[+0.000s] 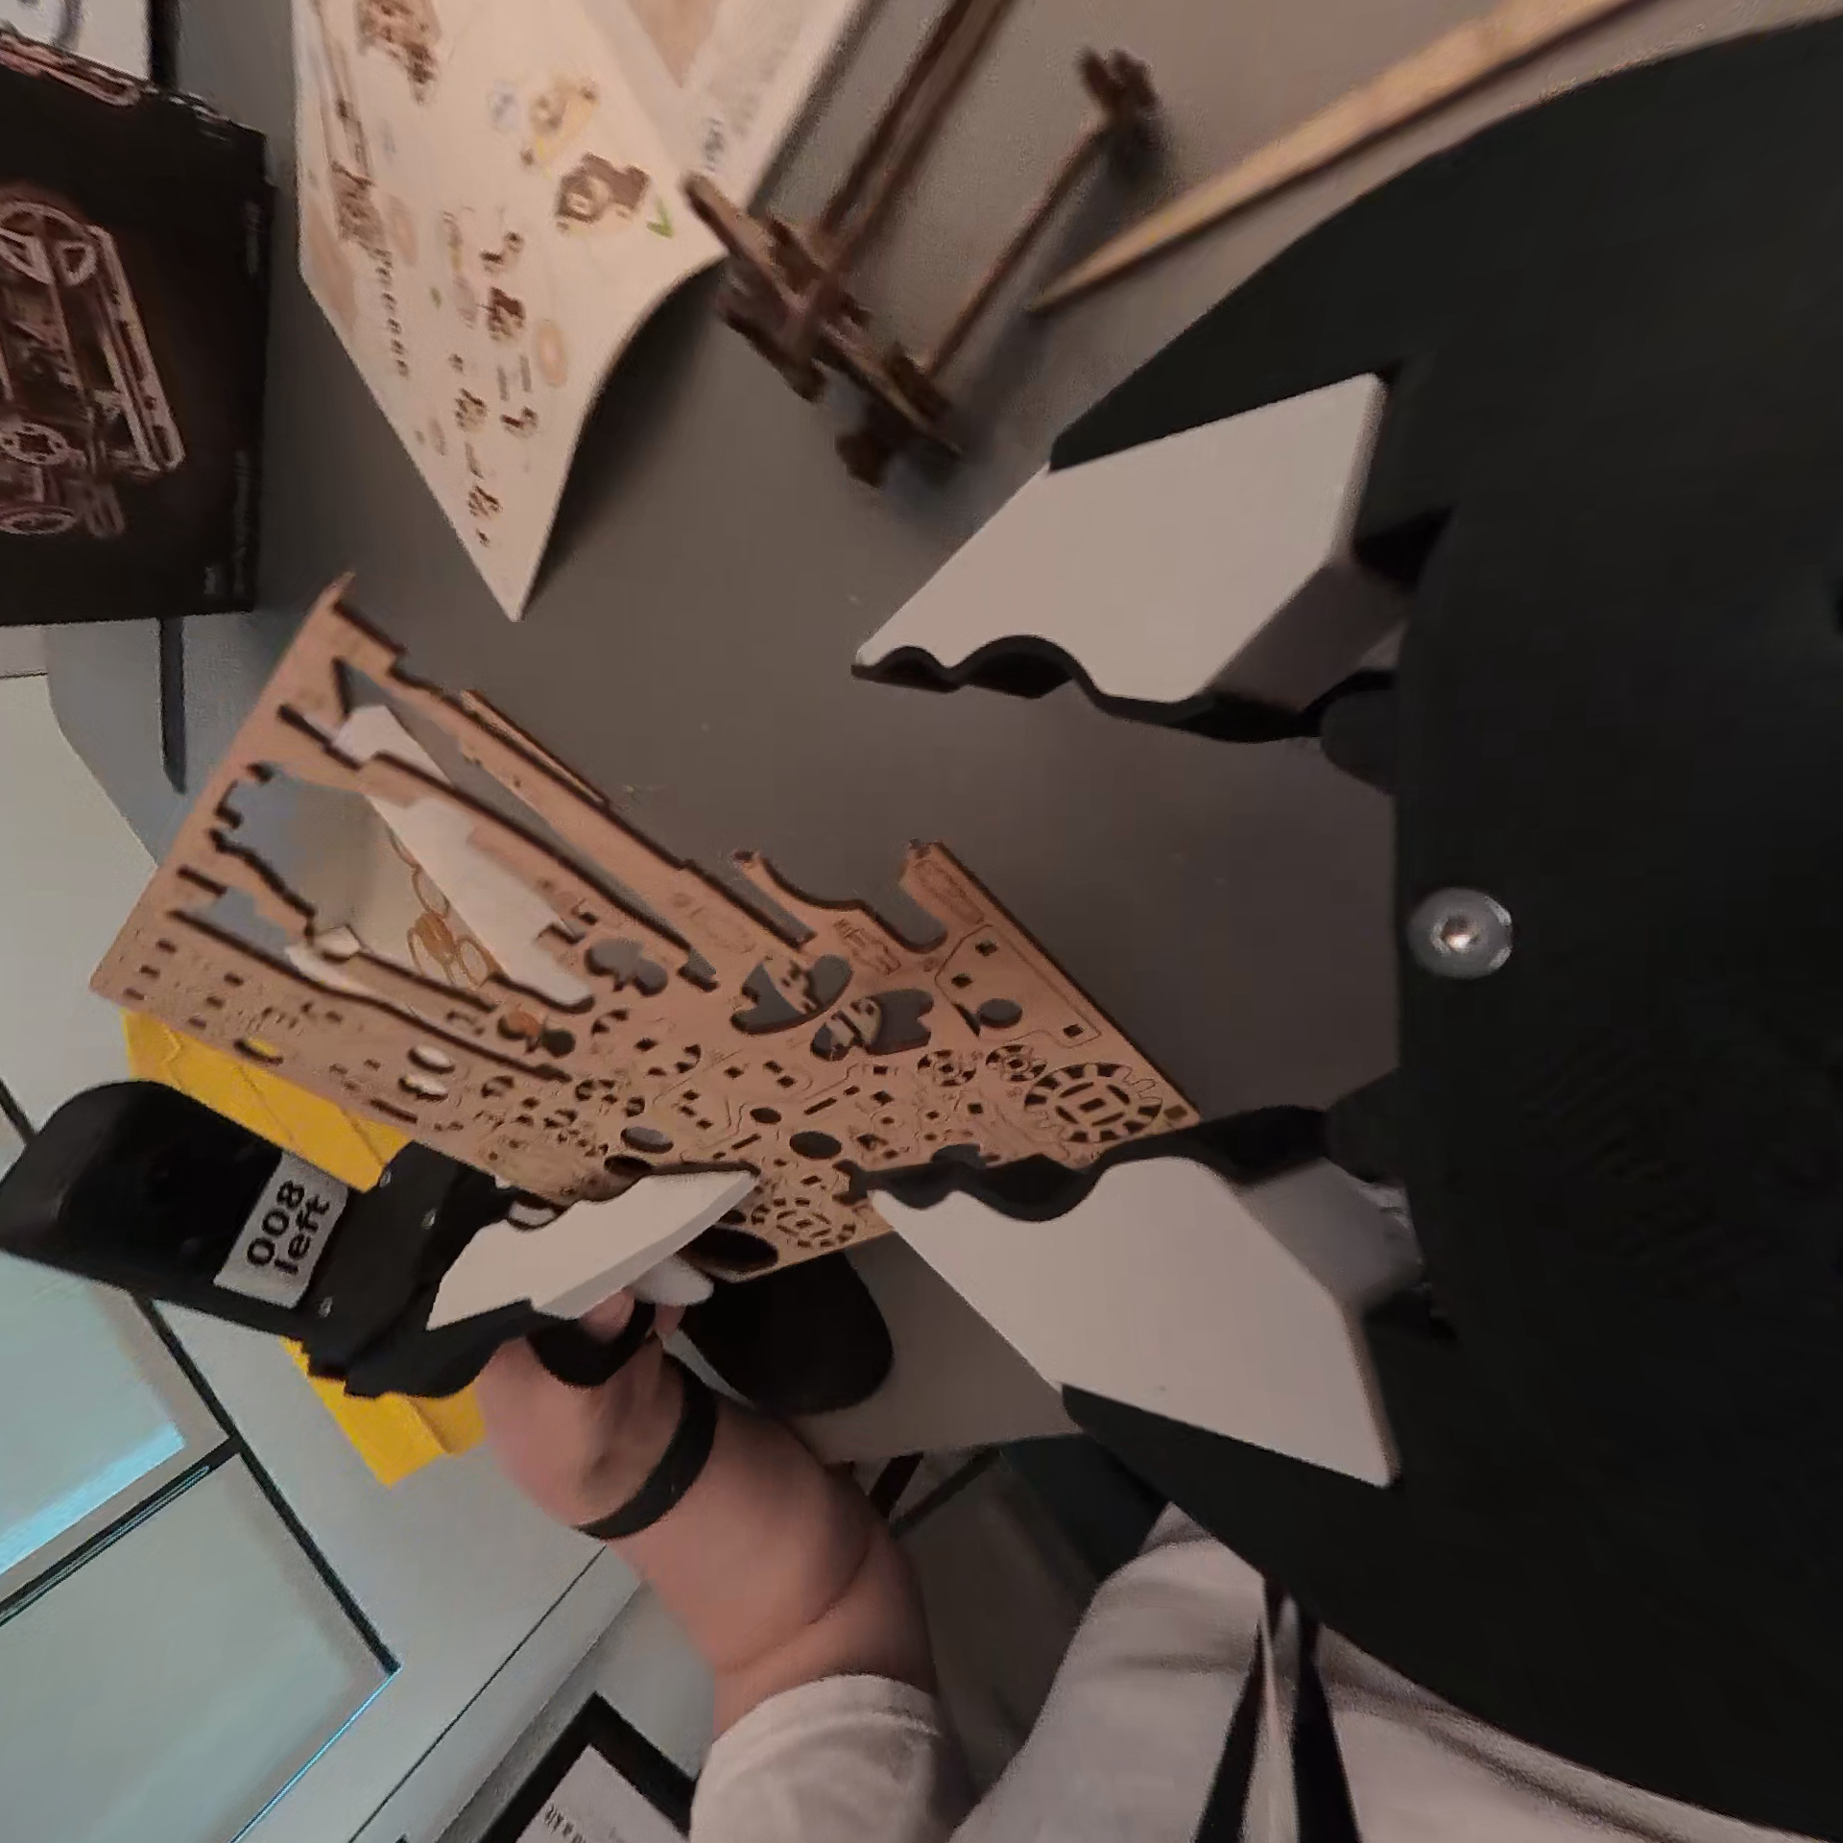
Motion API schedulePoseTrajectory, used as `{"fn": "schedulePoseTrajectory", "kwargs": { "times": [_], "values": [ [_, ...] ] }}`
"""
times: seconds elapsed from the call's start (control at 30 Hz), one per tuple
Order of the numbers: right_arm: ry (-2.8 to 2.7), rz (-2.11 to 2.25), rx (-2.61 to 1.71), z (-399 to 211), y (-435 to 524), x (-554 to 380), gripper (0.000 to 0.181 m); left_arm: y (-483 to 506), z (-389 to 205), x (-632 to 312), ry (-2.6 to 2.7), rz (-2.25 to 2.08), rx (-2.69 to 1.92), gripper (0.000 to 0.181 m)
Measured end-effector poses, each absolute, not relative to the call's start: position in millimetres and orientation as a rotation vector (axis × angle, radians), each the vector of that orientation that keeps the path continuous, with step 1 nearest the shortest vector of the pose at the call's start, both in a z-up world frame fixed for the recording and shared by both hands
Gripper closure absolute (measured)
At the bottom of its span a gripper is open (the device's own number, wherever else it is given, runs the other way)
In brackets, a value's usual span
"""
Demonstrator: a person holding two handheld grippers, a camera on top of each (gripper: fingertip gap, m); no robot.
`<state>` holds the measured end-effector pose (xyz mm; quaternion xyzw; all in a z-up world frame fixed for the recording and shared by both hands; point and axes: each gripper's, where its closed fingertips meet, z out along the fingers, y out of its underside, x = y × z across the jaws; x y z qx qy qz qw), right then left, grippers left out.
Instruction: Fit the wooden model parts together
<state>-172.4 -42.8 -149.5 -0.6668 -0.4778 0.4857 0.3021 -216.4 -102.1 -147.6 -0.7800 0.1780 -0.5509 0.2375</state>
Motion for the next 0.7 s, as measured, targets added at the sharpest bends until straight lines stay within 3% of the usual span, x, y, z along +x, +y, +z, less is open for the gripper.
{"fn": "schedulePoseTrajectory", "kwargs": {
  "times": [0.4, 0.5, 0.7],
  "values": [
    [-1.362, 1.137, -1.893, -199, -80, -158, 0.078, -126, -171, -189, 0.567, -1.611, -2.275, 0.180],
    [-1.437, 1.162, -1.866, -200, -91, -162, 0.097, -127, -173, -188, 0.568, -1.627, -2.281, 0.180],
    [-1.469, 1.288, -1.846, -195, -102, -166, 0.117, -128, -174, -188, 0.584, -1.624, -2.281, 0.180]
  ]
}}
